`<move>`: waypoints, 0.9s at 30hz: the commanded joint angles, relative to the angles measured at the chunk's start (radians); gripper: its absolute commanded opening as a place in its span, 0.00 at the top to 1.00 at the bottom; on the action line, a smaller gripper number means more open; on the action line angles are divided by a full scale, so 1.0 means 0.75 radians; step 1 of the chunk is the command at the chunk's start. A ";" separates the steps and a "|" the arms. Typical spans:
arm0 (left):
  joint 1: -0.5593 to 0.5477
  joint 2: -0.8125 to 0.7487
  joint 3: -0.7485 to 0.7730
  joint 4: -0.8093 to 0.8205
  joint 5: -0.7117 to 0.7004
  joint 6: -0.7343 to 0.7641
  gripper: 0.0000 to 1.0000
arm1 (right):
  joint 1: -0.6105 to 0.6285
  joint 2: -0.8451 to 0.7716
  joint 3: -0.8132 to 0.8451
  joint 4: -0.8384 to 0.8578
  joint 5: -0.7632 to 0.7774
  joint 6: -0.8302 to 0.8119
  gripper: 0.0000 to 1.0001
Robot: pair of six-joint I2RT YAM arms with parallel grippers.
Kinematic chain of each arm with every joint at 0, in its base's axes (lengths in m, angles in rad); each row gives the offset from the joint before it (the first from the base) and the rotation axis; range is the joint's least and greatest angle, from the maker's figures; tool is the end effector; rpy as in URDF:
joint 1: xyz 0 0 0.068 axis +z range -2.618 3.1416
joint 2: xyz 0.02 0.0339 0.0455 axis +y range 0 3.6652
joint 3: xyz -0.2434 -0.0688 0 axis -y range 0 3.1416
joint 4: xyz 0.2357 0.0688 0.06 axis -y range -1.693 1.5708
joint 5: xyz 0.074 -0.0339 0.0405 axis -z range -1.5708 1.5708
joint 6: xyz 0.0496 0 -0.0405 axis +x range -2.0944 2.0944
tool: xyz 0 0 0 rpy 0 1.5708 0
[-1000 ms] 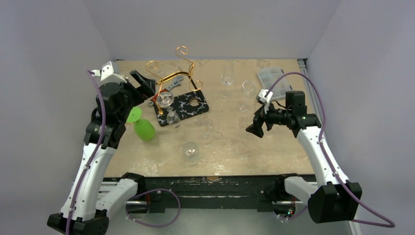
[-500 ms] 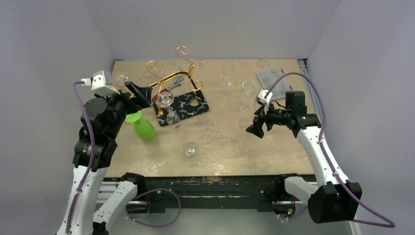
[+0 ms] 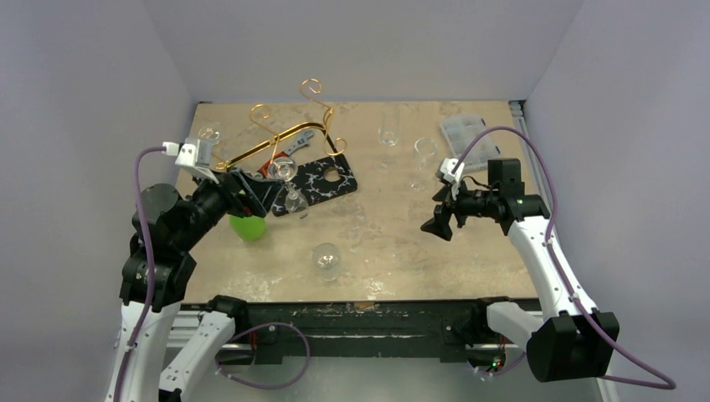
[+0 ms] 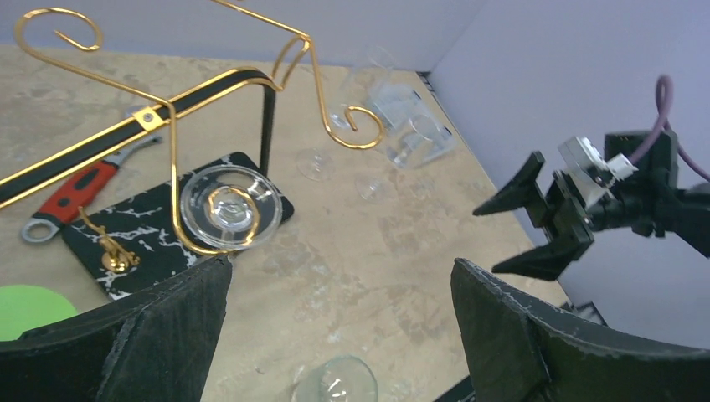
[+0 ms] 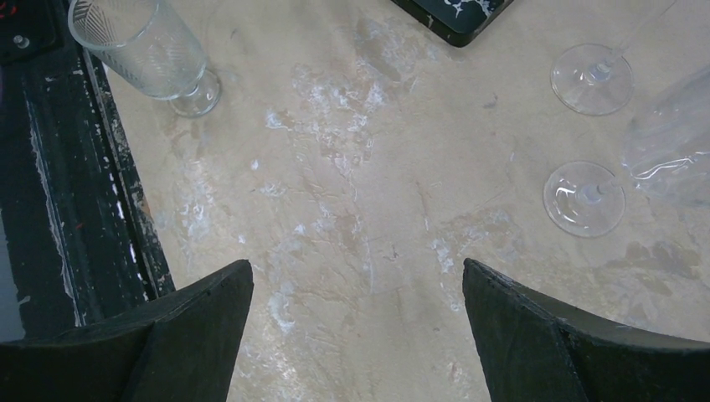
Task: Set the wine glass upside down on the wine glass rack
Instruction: Pick up the wine glass at the center of the board.
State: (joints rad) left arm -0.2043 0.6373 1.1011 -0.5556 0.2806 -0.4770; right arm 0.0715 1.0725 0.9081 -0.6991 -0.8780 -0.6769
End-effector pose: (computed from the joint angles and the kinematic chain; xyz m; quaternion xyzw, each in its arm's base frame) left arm 0.1240 -0.0397 0.4063 -0.0061 0.7376 -0.3203 0.5944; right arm 0.2114 0.0534 0.2676 -0.4474 0.7366 0.2872 0.4181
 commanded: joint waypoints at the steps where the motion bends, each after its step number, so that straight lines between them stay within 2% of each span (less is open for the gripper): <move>1: -0.002 -0.009 0.004 -0.045 0.260 0.039 0.01 | -0.002 -0.031 0.012 -0.040 -0.051 -0.044 0.08; 7: -0.008 0.013 0.016 -0.110 0.479 0.040 0.05 | -0.002 -0.060 0.039 -0.110 -0.062 -0.056 0.07; 10: -0.092 0.033 0.030 -0.147 0.498 0.066 0.06 | -0.002 -0.046 0.076 -0.172 -0.060 -0.099 0.07; 18: -0.540 0.174 0.067 -0.230 0.199 0.155 0.08 | -0.002 -0.023 0.187 -0.294 -0.057 -0.185 0.06; 27: -0.822 0.245 0.059 -0.329 -0.124 0.191 0.10 | -0.009 -0.071 0.025 -0.107 -0.066 -0.090 0.06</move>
State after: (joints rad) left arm -0.7601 0.8143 1.1152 -0.7658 0.3332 -0.3729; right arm 0.0715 1.0454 0.9707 -0.8391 -0.8936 -0.7692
